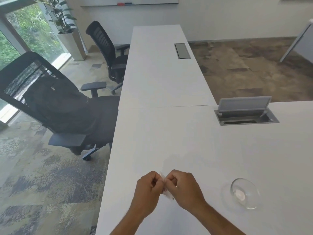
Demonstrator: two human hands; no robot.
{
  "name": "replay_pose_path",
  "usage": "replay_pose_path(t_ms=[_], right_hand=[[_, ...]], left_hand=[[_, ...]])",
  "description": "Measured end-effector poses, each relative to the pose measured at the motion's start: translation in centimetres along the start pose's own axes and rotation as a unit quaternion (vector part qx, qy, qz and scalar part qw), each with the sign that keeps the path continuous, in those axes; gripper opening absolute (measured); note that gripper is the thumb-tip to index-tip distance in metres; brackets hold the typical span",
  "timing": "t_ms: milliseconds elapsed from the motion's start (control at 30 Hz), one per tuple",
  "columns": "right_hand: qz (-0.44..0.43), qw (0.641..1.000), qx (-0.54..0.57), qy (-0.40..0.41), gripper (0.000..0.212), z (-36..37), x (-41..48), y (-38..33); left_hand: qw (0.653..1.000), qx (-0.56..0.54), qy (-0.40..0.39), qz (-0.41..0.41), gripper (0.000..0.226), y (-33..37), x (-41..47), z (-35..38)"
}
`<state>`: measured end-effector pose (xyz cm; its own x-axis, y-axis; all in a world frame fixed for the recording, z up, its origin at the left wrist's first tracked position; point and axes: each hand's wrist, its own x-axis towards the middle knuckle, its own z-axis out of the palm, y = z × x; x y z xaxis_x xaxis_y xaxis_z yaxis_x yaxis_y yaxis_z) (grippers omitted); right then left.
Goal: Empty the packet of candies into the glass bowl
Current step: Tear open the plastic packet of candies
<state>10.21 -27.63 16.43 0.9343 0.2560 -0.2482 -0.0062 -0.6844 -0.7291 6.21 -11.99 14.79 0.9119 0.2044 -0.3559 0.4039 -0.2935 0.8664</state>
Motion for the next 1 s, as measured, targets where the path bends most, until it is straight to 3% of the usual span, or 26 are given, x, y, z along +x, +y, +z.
replay_pose_path(t_ms=[233,367,467,633,767,933,1000], right_hand=[[-0.019,0.99,-0.117,0.077,0.026,0.3,-0.4,0.0],[0.001,0.996,-0.064,0.065,0.02,-0.6,-0.1,0.4],[-0.02,0.998,-0.027,0.06,0.03,-0.3,-0.3,0.5],[-0.034,0.998,-0.013,0.048,0.027,-0.2,-0.5,0.5],[-0.023,0.999,-0.002,0.04,0.027,-0.4,-1.0,0.4],[0.003,0.993,-0.108,0.04,0.056,-0.6,-1.7,0.2],[0.006,0.989,-0.149,0.022,0.053,-0.4,-1.7,0.4]], left_hand=[[0.999,0.021,0.027,-0.002,0.022,0.9,-0.1,0.7],[0.999,0.015,0.033,-0.02,0.029,0.9,-0.4,0.8],[0.998,-0.006,0.039,-0.053,0.021,1.1,-0.6,0.8],[0.99,-0.024,-0.032,-0.134,0.029,1.7,-1.0,0.9],[0.989,-0.05,-0.073,-0.122,0.04,1.4,-1.3,1.0],[0.993,-0.039,-0.036,-0.109,0.036,1.0,-1.3,1.0],[0.994,-0.028,-0.03,-0.103,0.035,1.0,-1.3,0.9]])
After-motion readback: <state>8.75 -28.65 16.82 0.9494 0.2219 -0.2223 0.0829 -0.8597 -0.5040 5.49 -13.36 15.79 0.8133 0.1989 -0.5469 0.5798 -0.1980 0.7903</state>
